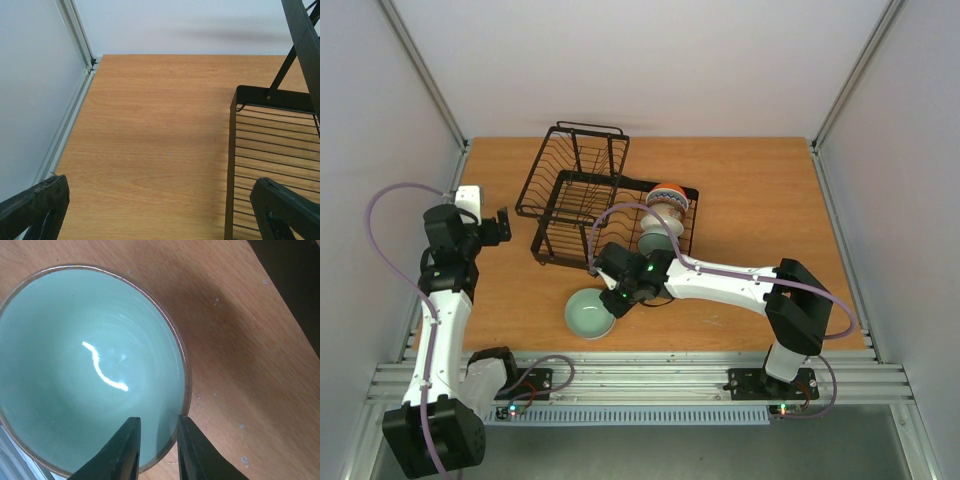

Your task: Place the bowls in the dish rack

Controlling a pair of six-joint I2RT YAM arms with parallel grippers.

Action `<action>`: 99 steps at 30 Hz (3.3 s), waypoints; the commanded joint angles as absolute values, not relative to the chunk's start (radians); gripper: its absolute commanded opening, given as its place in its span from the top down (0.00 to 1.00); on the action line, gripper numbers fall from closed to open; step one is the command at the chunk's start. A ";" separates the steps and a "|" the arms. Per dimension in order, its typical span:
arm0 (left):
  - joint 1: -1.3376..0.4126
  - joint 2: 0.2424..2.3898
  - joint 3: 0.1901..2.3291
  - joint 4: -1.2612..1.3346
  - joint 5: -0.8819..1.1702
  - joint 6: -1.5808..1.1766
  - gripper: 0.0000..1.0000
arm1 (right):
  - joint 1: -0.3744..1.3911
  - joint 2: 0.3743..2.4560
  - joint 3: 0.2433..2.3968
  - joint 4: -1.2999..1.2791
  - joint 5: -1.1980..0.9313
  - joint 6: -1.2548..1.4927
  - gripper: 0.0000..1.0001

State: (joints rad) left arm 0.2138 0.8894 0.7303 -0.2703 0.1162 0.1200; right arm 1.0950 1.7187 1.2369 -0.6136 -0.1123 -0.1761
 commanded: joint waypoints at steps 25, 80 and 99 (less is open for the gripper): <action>0.219 0.893 0.721 -0.218 0.119 0.120 0.01 | 1.118 1.756 1.291 -0.652 -0.049 -0.181 0.77; 0.221 0.887 0.717 -0.211 0.124 0.121 0.01 | 1.160 1.568 1.459 -0.859 0.270 -0.341 0.99; 0.221 0.890 0.716 -0.210 0.126 0.119 0.01 | 1.160 1.479 1.368 -0.823 0.830 -0.494 0.99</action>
State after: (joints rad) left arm 0.2146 0.8894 0.7246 -0.2657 0.1165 0.1204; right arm 1.1553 1.5330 1.4025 -0.9005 0.5999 -0.4309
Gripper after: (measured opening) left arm 0.994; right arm 0.035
